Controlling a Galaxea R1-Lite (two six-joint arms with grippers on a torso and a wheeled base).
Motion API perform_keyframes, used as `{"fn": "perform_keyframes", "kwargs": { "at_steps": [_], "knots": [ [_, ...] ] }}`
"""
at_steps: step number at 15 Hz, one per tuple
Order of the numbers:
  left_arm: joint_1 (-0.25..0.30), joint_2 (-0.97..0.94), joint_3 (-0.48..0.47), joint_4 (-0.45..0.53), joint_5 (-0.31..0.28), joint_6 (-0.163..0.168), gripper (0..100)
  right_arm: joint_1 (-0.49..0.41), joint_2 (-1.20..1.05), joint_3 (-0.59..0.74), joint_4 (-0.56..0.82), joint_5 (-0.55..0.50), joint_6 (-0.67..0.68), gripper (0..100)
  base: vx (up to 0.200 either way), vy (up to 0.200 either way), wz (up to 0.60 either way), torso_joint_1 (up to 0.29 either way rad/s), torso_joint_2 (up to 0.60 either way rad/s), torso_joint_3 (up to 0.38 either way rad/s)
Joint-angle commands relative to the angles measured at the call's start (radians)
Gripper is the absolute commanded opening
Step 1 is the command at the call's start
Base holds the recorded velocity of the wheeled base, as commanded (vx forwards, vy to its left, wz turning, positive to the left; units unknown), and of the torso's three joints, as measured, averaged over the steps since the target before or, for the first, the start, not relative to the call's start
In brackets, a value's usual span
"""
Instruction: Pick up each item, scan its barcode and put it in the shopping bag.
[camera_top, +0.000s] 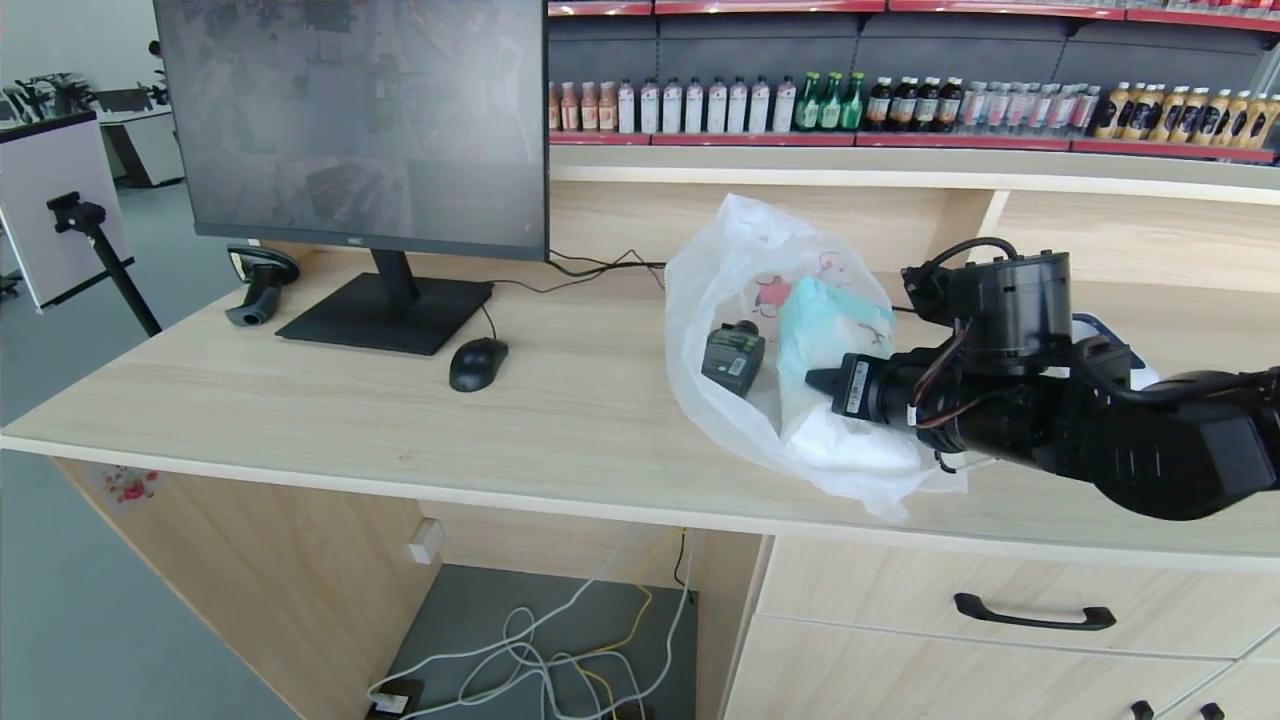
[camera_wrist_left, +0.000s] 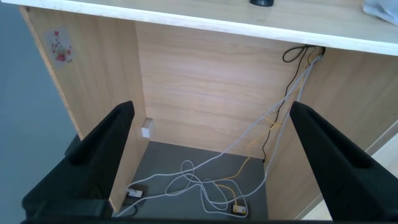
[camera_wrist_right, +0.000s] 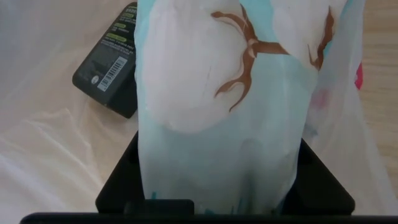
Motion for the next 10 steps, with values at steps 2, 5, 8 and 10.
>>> {"fn": "perform_keyframes", "kwargs": {
  "at_steps": [2,5,8,10],
  "knots": [
    [0.000,0.000,0.000,-0.001,0.000,-0.001,100,0.003,0.080,-0.202,0.101,0.075,-0.121,0,0.000,0.000,0.00,0.000,0.00,0.000],
    [0.000,0.000,0.000,-0.001,0.000,-0.002,100,0.031,0.131,-0.288,0.144,0.075,-0.124,0,0.000,0.000,0.00,0.000,0.00,0.000],
    [0.000,0.000,0.000,-0.001,0.000,-0.001,100,0.026,0.145,-0.277,0.138,0.070,-0.118,0,0.000,0.000,0.00,0.000,0.00,0.000],
    [0.000,0.000,0.000,-0.001,0.000,-0.001,100,0.024,0.146,-0.274,0.141,0.069,-0.106,0,0.000,0.000,0.00,0.000,0.00,0.000]
  ]
}}
